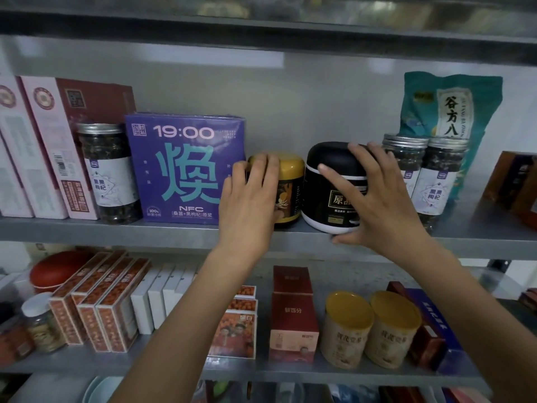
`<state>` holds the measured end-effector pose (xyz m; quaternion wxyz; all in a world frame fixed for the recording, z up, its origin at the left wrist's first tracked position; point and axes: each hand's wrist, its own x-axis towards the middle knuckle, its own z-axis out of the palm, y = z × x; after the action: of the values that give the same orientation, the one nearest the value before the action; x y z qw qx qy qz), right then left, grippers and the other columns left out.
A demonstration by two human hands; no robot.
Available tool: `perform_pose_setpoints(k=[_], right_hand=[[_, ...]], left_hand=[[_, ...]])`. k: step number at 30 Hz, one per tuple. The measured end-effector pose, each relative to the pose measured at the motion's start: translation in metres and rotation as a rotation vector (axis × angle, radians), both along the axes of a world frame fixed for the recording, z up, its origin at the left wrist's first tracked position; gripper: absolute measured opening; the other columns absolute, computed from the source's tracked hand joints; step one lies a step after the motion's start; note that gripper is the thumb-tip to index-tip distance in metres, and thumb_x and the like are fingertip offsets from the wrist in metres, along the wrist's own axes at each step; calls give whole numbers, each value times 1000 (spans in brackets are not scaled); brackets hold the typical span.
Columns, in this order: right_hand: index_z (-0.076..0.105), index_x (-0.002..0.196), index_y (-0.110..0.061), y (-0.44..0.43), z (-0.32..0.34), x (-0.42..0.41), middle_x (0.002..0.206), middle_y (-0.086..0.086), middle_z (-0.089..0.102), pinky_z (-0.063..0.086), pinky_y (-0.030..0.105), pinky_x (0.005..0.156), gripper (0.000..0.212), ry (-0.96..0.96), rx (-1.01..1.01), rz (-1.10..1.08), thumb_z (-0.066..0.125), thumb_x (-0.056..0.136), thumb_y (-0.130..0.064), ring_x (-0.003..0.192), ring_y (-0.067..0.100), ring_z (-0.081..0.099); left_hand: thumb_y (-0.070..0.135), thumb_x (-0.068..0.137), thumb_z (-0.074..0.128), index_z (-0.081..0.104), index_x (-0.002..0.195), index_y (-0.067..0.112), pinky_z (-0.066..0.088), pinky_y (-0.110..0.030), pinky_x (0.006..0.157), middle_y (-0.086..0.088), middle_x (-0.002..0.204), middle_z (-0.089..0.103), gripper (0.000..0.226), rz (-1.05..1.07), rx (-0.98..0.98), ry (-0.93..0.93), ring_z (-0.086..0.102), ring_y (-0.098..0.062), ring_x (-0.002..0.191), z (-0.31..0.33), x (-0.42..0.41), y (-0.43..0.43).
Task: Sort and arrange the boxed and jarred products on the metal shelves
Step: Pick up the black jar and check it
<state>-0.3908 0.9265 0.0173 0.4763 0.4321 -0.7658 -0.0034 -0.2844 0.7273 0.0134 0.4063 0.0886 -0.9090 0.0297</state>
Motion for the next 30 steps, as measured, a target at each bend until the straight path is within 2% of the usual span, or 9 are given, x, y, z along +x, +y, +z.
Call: perform_pose_setpoints(k=[10, 15, 18, 19, 21, 22, 24, 26, 30], right_hand=[[36, 143, -29, 5, 0, 20, 150, 16, 19, 26, 62, 111, 78, 47, -67, 235, 71, 76, -48, 140, 47, 20], [36, 141, -22, 22, 15, 47, 149, 14, 18, 22, 56, 116, 83, -4, -154, 292, 72, 72, -50, 140, 46, 19], [35, 141, -19, 37, 17, 66, 150, 16, 19, 26, 59, 113, 91, -73, -211, 344, 76, 67, -52, 141, 43, 20], [35, 141, -18, 42, 14, 73, 150, 17, 19, 29, 61, 110, 93, -105, -223, 362, 76, 66, -54, 142, 41, 19], [33, 141, -19, 51, 7, 86, 151, 17, 18, 30, 62, 108, 97, -173, -237, 384, 76, 64, -59, 144, 37, 17], [32, 142, -20, 53, 2, 92, 151, 16, 17, 30, 62, 109, 99, -209, -234, 384, 76, 63, -61, 145, 35, 16], [31, 144, -21, 55, -8, 101, 152, 14, 16, 31, 61, 109, 104, -265, -215, 374, 77, 61, -63, 145, 33, 17], [30, 145, -21, 54, -19, 107, 152, 12, 16, 33, 61, 108, 107, -304, -193, 366, 80, 59, -61, 145, 34, 17], [26, 148, -21, 55, -38, 110, 156, 12, 11, 35, 59, 109, 108, -459, -166, 377, 79, 63, -60, 147, 32, 13]], left_hand=[[20, 86, 71, 17, 152, 14, 38, -38, 105, -6, 156, 23, 86, 16, 20, 16, 31, -27, 133, -2, 1, 8], [21, 91, 66, 13, 155, 13, 28, -41, 114, -11, 160, 16, 84, 2, 23, 21, 21, -30, 142, -3, 1, 11], [17, 93, 62, 36, 149, 13, 28, -42, 113, -15, 158, 24, 62, -232, 58, 194, 23, -34, 142, -6, 11, 19], [18, 94, 60, 43, 145, 13, 30, -40, 113, -13, 153, 34, 53, -380, 181, 281, 29, -31, 140, -7, 16, 24], [34, 96, 52, 49, 140, 22, 39, -36, 111, 3, 142, 50, 47, -725, 653, 268, 43, -10, 132, -7, 30, 36], [45, 93, 50, 49, 139, 28, 44, -34, 107, 11, 136, 55, 48, -875, 903, 158, 49, -1, 126, -6, 37, 43], [56, 87, 52, 50, 135, 39, 51, -30, 99, 14, 131, 60, 51, -1106, 1239, -102, 56, -2, 120, -11, 44, 55], [51, 84, 59, 52, 129, 41, 54, -26, 90, 10, 126, 65, 47, -1190, 1385, -233, 61, -8, 116, -24, 47, 65], [51, 78, 66, 57, 129, 29, 56, -34, 86, -2, 118, 70, 56, -1083, 1671, -289, 67, -20, 109, -49, 47, 76]])
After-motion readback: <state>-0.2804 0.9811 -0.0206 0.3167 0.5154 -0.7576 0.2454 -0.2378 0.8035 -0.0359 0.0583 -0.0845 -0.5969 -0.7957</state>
